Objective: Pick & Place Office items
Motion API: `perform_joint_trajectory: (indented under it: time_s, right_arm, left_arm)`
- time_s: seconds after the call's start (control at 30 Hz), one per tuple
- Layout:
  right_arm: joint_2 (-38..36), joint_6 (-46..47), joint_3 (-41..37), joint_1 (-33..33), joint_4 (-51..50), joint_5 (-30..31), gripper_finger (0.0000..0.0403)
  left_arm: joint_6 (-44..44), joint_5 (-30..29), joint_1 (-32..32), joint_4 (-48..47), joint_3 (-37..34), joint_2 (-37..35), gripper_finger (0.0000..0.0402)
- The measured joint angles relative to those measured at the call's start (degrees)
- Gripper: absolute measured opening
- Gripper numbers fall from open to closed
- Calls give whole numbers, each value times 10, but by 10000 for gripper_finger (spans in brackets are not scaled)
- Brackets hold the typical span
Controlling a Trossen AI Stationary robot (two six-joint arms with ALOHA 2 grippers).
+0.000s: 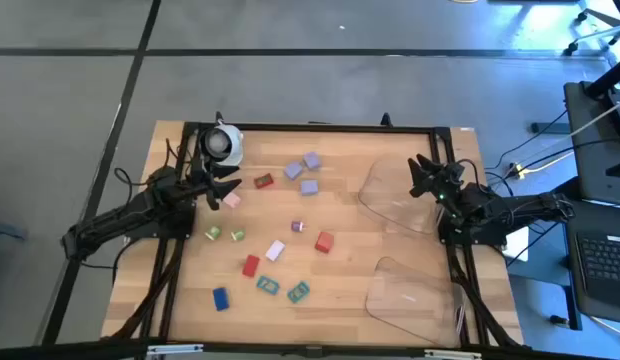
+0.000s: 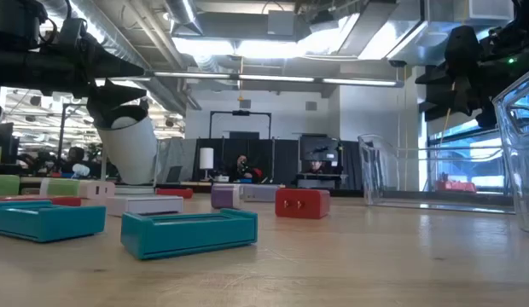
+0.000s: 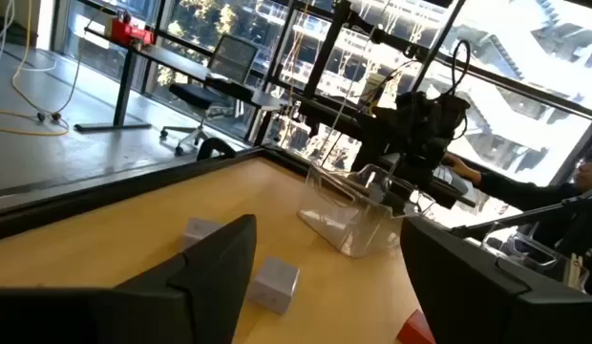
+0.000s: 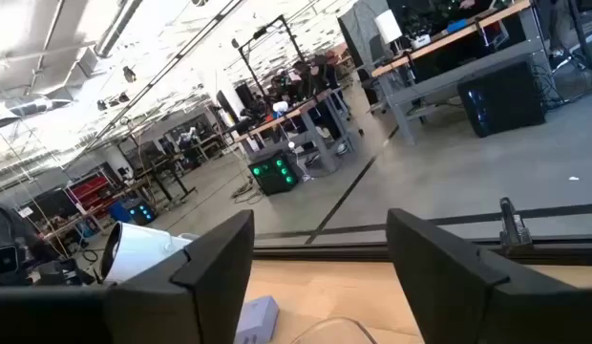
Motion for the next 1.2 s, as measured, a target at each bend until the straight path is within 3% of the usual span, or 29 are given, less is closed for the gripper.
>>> perform_joint_trajectory:
  time_s: [0.9, 1.1, 1.2]
  right_arm:
    - [0, 3, 0, 0, 2, 12, 242]
    - [0, 67, 0, 0, 2, -58, 242]
    - [0, 119, 0, 0, 2, -90, 242]
  left_arm:
    - [0, 0, 0, 0, 0, 0, 258]
    - [0, -6, 0, 0, 0, 0, 258]
    - [-8, -53, 0, 0, 0, 0, 258]
